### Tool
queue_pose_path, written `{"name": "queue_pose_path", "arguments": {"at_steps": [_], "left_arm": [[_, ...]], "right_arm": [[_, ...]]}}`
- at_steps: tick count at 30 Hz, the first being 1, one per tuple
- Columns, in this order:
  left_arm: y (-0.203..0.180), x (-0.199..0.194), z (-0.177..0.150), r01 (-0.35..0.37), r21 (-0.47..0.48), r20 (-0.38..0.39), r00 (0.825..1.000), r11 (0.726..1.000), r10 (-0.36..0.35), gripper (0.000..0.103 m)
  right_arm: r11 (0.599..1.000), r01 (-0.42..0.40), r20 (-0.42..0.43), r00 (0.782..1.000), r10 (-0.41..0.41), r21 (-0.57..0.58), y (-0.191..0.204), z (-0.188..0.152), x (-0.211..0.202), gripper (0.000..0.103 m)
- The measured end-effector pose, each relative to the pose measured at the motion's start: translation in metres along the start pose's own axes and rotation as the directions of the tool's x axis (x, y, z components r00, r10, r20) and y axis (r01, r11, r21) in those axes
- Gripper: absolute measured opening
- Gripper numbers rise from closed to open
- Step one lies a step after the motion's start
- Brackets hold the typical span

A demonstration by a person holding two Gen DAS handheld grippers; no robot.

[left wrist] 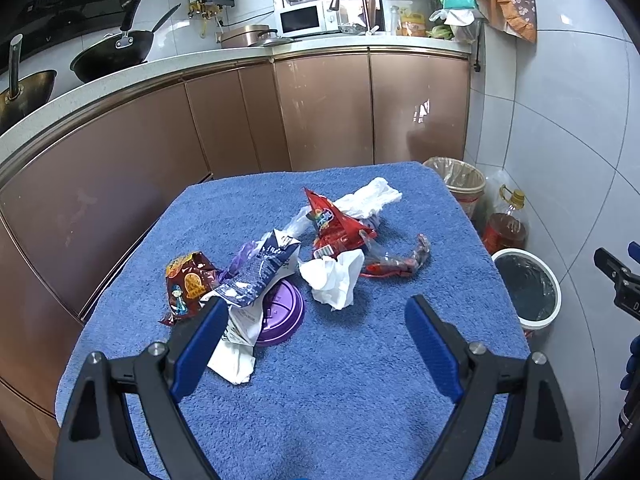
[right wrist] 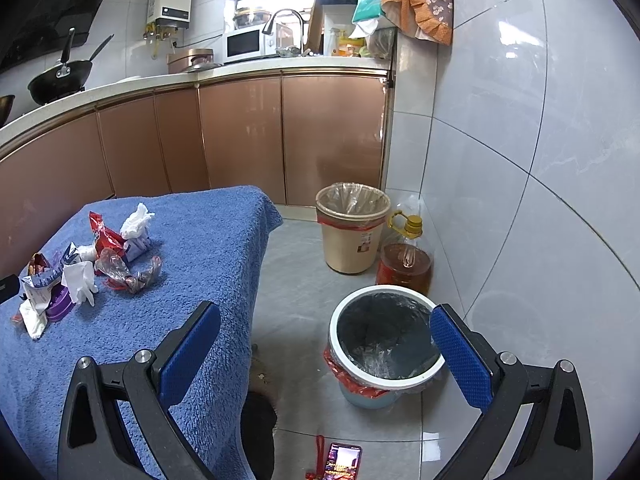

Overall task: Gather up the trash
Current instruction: 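Grasp the white-and-blue milk carton with the left tool while the right tool grasps a clear wrapper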

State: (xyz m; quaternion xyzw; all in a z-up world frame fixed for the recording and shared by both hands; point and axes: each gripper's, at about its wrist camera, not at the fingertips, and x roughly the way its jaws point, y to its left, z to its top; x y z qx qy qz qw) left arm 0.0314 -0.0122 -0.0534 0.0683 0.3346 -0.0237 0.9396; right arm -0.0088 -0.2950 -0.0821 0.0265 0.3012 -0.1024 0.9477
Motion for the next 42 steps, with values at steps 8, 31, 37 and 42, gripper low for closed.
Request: {"name": "queue_pose_path", "arguments": {"at_steps": [8, 31, 37, 42], "left_arm": [[0.015, 0.006, 0.001, 0.000, -0.022, 0.007, 1.000, 1.000, 0.000, 0.090], [0.150, 0.030, -0.009, -0.084, -0.188, 0.010, 0.996, 0.979, 0.088, 0.090], [0.186, 0.033, -0.033, -0.024, -0.221, -0.039, 0.999, 0.975, 0.016, 0.090], [0.171, 0.036, -0.031, 0.132, -0.183, -0.043, 0.989, 0.974, -0.142, 0.089]], "right_arm": [[1.000, -0.007, 0.009, 1.000, 0.007, -0.029, 0.013, 0.010, 0.001, 0.103], [0.941, -0.336, -0.169, 0.931, 0.324, -0.046, 0.131, 0.046, 0.078, 0.091], [0.907, -0.421, -0.277, 0.872, 0.404, -0.002, 0.155, 0.039, 0.122, 0.076], [0.899, -0.439, -0.309, 0.853, 0.421, 0.013, 0.165, 0.035, 0.148, 0.070]]}}
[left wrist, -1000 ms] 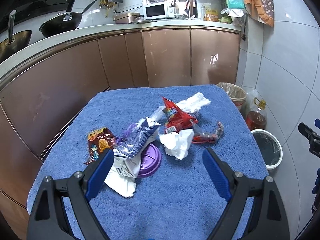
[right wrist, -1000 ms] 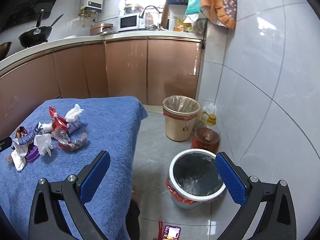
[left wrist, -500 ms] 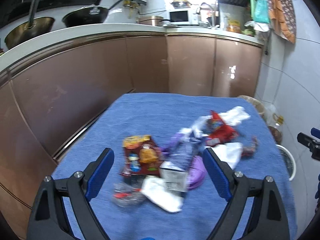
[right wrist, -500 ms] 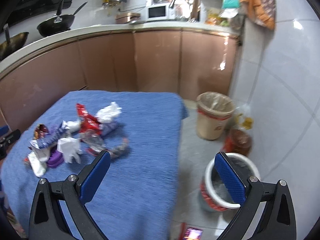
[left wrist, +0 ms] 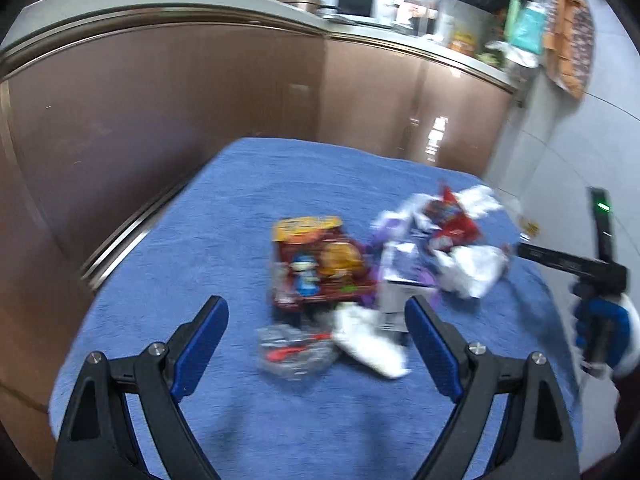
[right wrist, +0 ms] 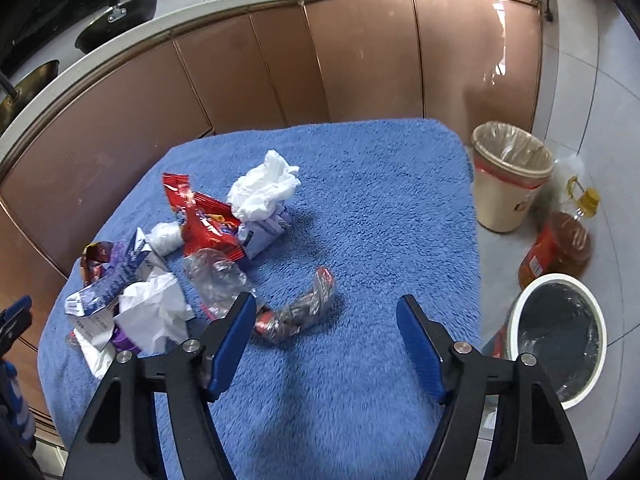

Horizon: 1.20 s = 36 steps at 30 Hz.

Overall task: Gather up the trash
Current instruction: 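Grasp the white-and-blue milk carton with the left tool while the right tool grasps a clear wrapper, then carry both items to the white bin and open the right tool over it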

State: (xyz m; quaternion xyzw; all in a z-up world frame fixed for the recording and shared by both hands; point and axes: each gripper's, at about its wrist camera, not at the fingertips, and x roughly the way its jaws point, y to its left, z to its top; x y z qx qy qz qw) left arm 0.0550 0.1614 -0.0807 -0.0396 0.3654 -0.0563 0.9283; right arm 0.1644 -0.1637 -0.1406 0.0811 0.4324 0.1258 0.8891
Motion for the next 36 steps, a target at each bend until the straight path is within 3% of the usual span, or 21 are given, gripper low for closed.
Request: {"name": "queue_pose_path", "arguments": {"at_steps": [4, 8, 14, 21, 27, 36], "left_arm": [[-0.025, 0.016, 0.010, 0.086, 0.042, -0.018, 0.996, 0.995, -0.086, 0.089], [-0.048, 0.043, 0.016, 0.109, 0.074, -0.053, 0.993, 0.991, -0.106, 0.088], [-0.053, 0.077, 0.009, 0.124, 0.053, -0.147, 0.982, 0.991, -0.115, 0.062], [-0.046, 0.085, 0.005, 0.112, 0.018, -0.170, 0.980, 0.994, -0.107, 0.034], [-0.048, 0.079, 0.002, 0.107, 0.021, -0.158, 0.982, 0.994, -0.102, 0.034], [-0.048, 0.056, 0.002, 0.107, -0.017, -0.123, 0.986, 0.994, -0.108, 0.034]], "right_arm": [[1.000, -0.029, -0.010, 1.000, 0.029, -0.004, -0.001, 0.004, 0.011, 0.068], [0.998, -0.052, -0.019, 0.998, 0.052, -0.021, 0.000, 0.006, 0.018, 0.062], [0.996, -0.085, -0.027, 0.996, 0.084, -0.031, 0.003, 0.004, 0.025, 0.052], [0.993, -0.116, -0.034, 0.993, 0.115, -0.030, -0.001, -0.001, 0.034, 0.035], [0.991, -0.128, -0.011, 0.992, 0.128, -0.047, -0.001, -0.004, 0.030, 0.013], [0.987, -0.129, 0.049, 0.990, 0.135, -0.099, 0.002, -0.004, 0.002, 0.008]]}}
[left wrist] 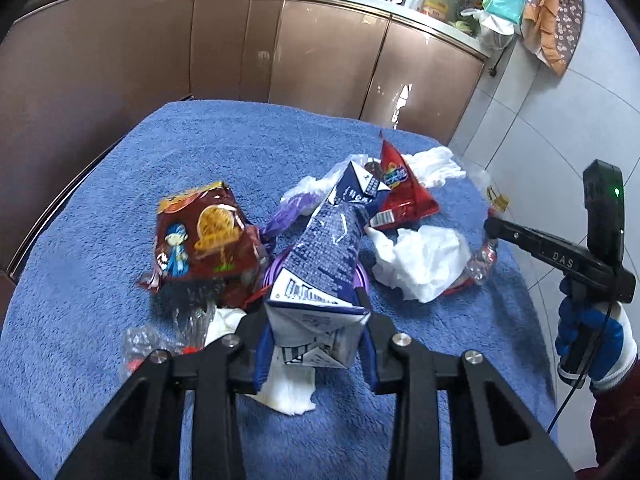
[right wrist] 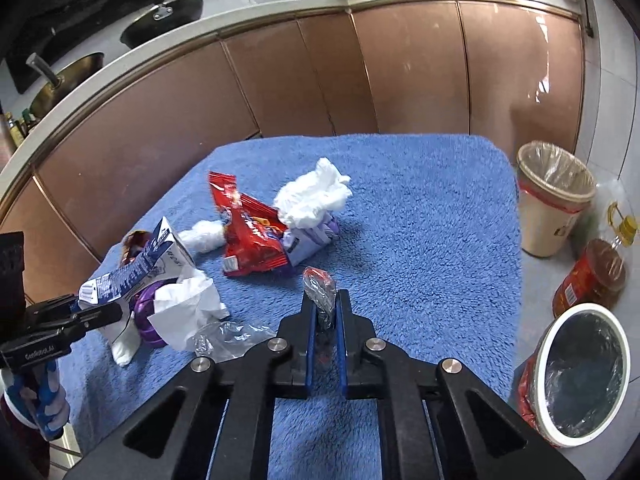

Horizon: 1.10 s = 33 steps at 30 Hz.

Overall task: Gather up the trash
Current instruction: 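Carry both items to the white bin and open the right tool over it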

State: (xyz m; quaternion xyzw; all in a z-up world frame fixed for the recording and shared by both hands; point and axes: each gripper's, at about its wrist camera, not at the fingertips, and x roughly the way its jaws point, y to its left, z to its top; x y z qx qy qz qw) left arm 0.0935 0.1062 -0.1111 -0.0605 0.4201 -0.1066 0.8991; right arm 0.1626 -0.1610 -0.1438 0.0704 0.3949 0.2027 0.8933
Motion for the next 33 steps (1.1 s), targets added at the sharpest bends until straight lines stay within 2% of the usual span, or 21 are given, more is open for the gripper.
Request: {"name": "queue_pose_path", "arguments": {"at_steps": [8, 12, 18, 21, 27, 30, 33], "left_arm": [[-0.003, -0.033, -0.004, 0.012, -0.033, 0.034, 0.999, 0.999, -0.011, 0.034], [-0.011, -0.051, -0.003, 0.001, -0.020, 0.056, 0.998, 1.000, 0.000, 0.034], [-0.041, -0.064, 0.005, 0.035, 0.023, 0.073, 0.997, 0.999, -0.036, 0.034], [-0.063, -0.059, 0.014, 0.066, 0.047, 0.063, 0.996, 0.997, -0.069, 0.034], [-0.121, -0.038, 0.029, 0.154, 0.120, 0.018, 0.987, 0.981, -0.157, 0.034], [-0.163, -0.019, 0.039, 0.202, 0.180, -0.024, 0.979, 0.963, -0.201, 0.034], [-0.199, -0.001, 0.044, 0.236, 0.231, -0.065, 0.972, 0.944, -0.227, 0.034]], "right_arm": [[1.000, -0.011, 0.049, 0.999, 0.011, -0.013, 0.008, -0.005, -0.036, 0.007], [1.000, -0.011, 0.080, 0.997, 0.010, 0.003, 0.002, -0.010, -0.057, 0.007], [0.999, 0.016, 0.129, 0.991, -0.023, 0.048, -0.017, -0.020, -0.088, 0.007], [0.996, 0.051, 0.151, 0.987, -0.062, 0.074, -0.036, -0.027, -0.105, 0.007], [0.976, 0.172, 0.170, 0.966, -0.194, 0.135, -0.087, -0.039, -0.132, 0.007], [0.955, 0.243, 0.172, 0.947, -0.272, 0.171, -0.117, -0.043, -0.143, 0.007], [0.921, 0.336, 0.162, 0.916, -0.368, 0.196, -0.146, -0.046, -0.149, 0.007]]}}
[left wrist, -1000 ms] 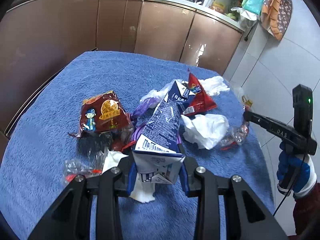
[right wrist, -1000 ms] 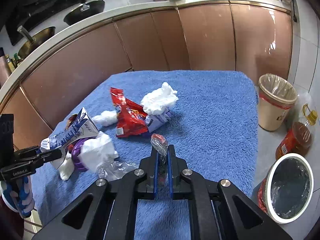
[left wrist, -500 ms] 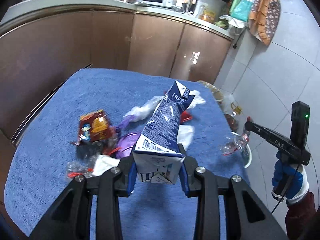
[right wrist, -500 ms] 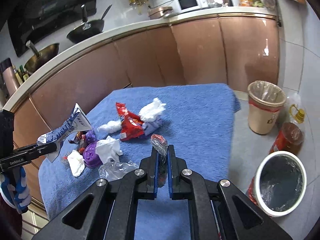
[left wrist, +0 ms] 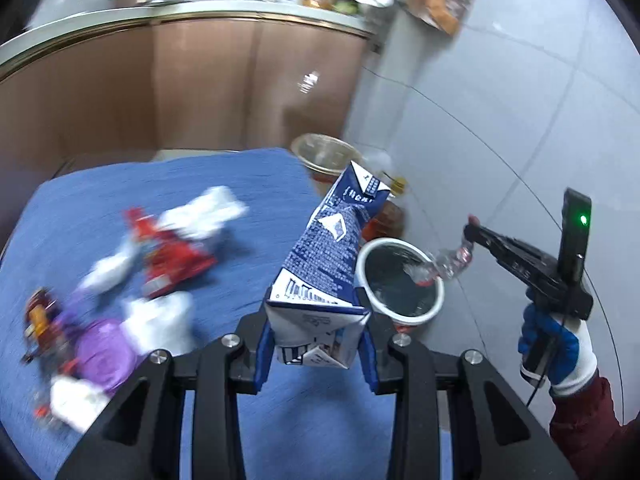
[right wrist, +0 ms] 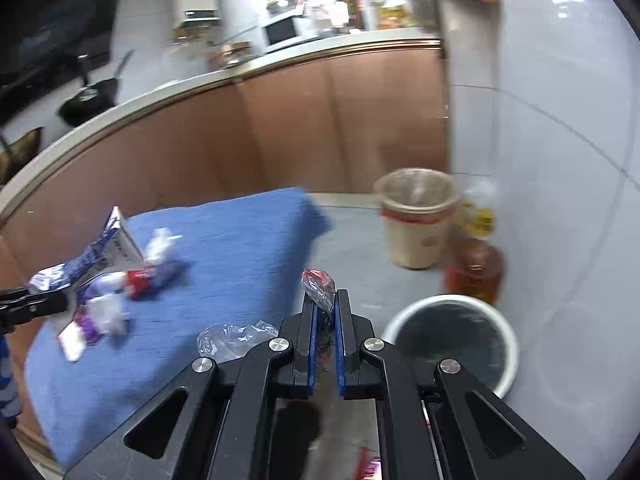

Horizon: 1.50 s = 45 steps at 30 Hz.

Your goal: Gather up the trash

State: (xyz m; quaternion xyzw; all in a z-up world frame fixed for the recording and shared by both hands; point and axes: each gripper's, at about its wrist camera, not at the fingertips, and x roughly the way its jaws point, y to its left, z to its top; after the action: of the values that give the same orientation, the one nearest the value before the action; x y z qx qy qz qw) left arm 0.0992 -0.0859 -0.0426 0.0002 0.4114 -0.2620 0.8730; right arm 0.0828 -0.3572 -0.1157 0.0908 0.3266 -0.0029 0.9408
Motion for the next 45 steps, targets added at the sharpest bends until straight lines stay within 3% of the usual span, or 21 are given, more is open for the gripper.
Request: {"name": "queue_pose_path", "arguments": {"at_steps": [6, 13, 19, 23, 26, 27, 29, 31, 35, 41, 45], "left_arm": [[-0.062, 0.074, 0.032, 0.072, 0.101, -0.108, 0.992, 0.992, -0.061, 0.034], [-0.125, 0.177, 0.057, 0.118, 0.153, -0.253, 0.964, 0.981, -0.077, 0.034], [-0.153, 0.252, 0.059, 0.132, 0.137, -0.370, 0.926, 0.982, -0.073, 0.034], [-0.166, 0.289, 0.060, 0.121, 0.119, -0.403, 0.913, 0.986, -0.064, 0.035], [-0.167, 0.315, 0.064, 0.154, 0.049, -0.425, 0.897, 0.987, -0.119, 0.039], [-0.166, 0.319, 0.064, 0.156, 0.032, -0.427, 0.895, 0.987, -0.128, 0.040], [-0.164, 0.325, 0.066, 0.170, -0.002, -0.422, 0.893, 0.985, -0.155, 0.041], [-0.161, 0.323, 0.068, 0.201, -0.029, -0.419, 0.887, 0.979, -0.194, 0.041], [-0.156, 0.306, 0.072, 0.213, -0.012, -0.393, 0.898, 0.977, -0.200, 0.041], [-0.141, 0.263, 0.076, 0.218, 0.034, -0.331, 0.923, 0.975, -0.194, 0.041], [-0.125, 0.238, 0.071, 0.210, 0.049, -0.307, 0.934, 0.976, -0.185, 0.042]], "right_arm": [[0.982, 0.187, -0.027, 0.982, -0.187, 0.002, -0.056, -0.001, 0.025, 0.007], [0.945, 0.325, -0.094, 0.940, -0.327, -0.032, -0.102, -0.009, 0.062, 0.007], [0.928, 0.369, -0.149, 0.916, -0.374, -0.061, -0.125, -0.012, 0.093, 0.008], [0.923, 0.379, -0.183, 0.905, -0.385, -0.067, -0.138, -0.012, 0.114, 0.008], [0.920, 0.386, -0.214, 0.895, -0.390, -0.062, -0.146, -0.014, 0.132, 0.021], [0.920, 0.388, -0.225, 0.893, -0.389, -0.050, -0.150, -0.016, 0.137, 0.030], [0.922, 0.386, -0.234, 0.893, -0.383, -0.037, -0.154, -0.017, 0.139, 0.036], [0.923, 0.384, -0.241, 0.893, -0.381, -0.033, -0.155, -0.018, 0.142, 0.040], [0.929, 0.369, -0.241, 0.899, -0.367, -0.037, -0.149, -0.022, 0.138, 0.043], [0.960, 0.278, -0.203, 0.941, -0.272, 0.004, -0.128, -0.038, 0.111, 0.043], [0.985, 0.158, -0.188, 0.972, -0.142, 0.074, -0.108, -0.075, 0.080, 0.043]]}}
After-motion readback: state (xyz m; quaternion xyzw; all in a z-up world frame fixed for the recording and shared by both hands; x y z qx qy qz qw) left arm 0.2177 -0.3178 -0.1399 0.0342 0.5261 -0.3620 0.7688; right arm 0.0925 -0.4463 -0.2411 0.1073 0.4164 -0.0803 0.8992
